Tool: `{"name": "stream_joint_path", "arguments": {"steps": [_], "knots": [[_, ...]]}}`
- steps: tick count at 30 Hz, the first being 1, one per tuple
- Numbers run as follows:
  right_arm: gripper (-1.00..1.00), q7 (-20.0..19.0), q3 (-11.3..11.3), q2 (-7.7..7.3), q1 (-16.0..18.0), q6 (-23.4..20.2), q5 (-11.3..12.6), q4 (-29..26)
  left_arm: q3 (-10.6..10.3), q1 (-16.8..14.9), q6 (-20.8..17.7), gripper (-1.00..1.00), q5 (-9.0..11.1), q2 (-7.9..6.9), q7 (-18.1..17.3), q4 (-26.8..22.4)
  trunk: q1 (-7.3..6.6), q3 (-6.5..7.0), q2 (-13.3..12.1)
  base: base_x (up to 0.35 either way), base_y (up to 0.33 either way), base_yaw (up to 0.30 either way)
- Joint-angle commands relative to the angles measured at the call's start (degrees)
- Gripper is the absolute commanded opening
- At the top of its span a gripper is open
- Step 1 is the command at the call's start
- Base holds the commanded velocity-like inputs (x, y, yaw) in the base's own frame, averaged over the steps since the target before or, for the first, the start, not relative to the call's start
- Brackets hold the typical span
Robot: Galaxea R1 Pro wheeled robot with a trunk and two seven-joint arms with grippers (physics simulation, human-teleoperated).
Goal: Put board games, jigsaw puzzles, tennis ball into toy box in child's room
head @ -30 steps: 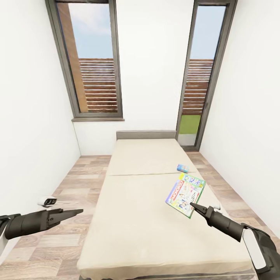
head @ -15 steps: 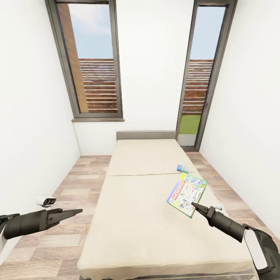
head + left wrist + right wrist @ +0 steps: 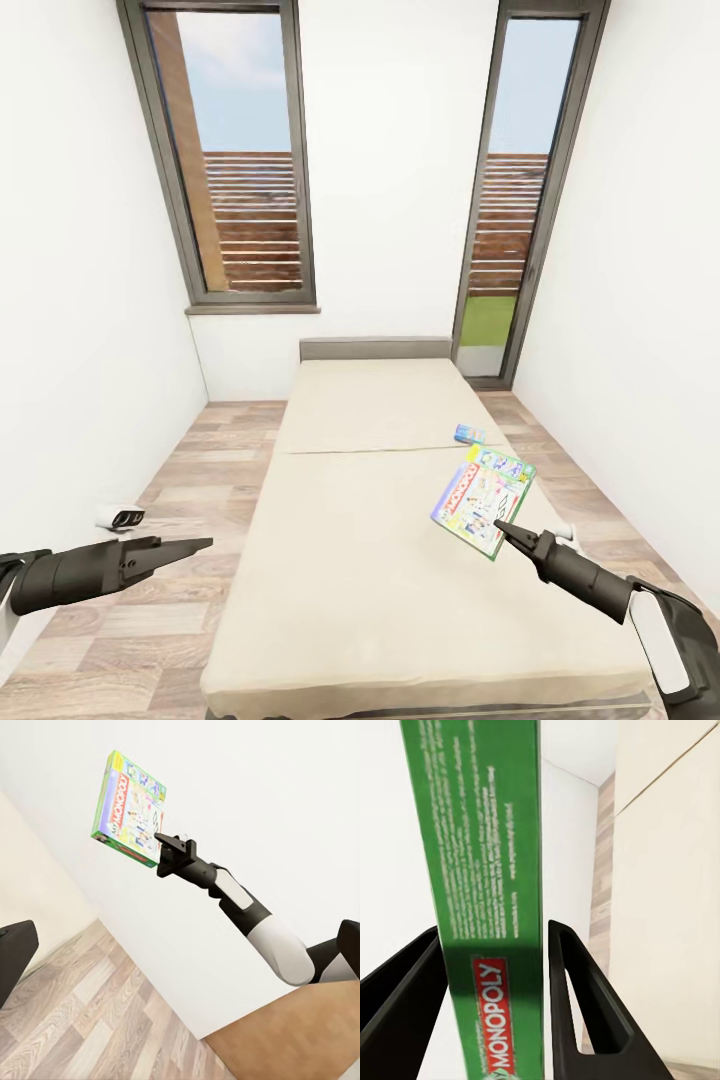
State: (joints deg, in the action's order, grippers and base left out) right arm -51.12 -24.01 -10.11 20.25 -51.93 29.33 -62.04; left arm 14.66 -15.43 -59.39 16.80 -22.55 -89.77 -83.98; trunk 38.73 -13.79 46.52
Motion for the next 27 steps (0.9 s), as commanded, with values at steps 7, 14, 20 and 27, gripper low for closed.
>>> {"name": "stream_joint_path", "arguments": {"steps": [7, 14, 20, 27], "knots": [[-1.0, -0.28, -0.13, 0.01, 0.05, -0.19, -0.06, 0.07, 0.0, -0.04, -0.61, 1.0, -0.02, -0.04, -0.23, -0.01, -0.87, 0.64, -1.54, 0.0, 0.0, 0.0], [-1.0, -0.29, -0.15, 0.01, 0.05, -0.19, -0.15, 0.07, 0.01, -0.04, -0.61, 1.0, -0.27, -0.02, -0.23, 0.03, -2.41, 1.89, -4.35, 0.0, 0.0, 0.0], [-1.0, -0.3, -1.16, -0.04, 0.06, -0.19, -0.15, 0.11, 0.43, -0.7, -0.61, 1.0, -3.2, -1.3, -0.23, 1.85, -3.72, 2.97, -6.75, 0.0, 0.0, 0.0], [-1.0, -0.21, -2.48, -0.03, 0.05, 0.12, -0.79, 0.56, 2.31, -1.99, -0.36, 1.0, -16.2, -2.76, 0.79, 5.9, -5.26, 4.23, -9.56, 0.0, 0.0, -0.007]]}}
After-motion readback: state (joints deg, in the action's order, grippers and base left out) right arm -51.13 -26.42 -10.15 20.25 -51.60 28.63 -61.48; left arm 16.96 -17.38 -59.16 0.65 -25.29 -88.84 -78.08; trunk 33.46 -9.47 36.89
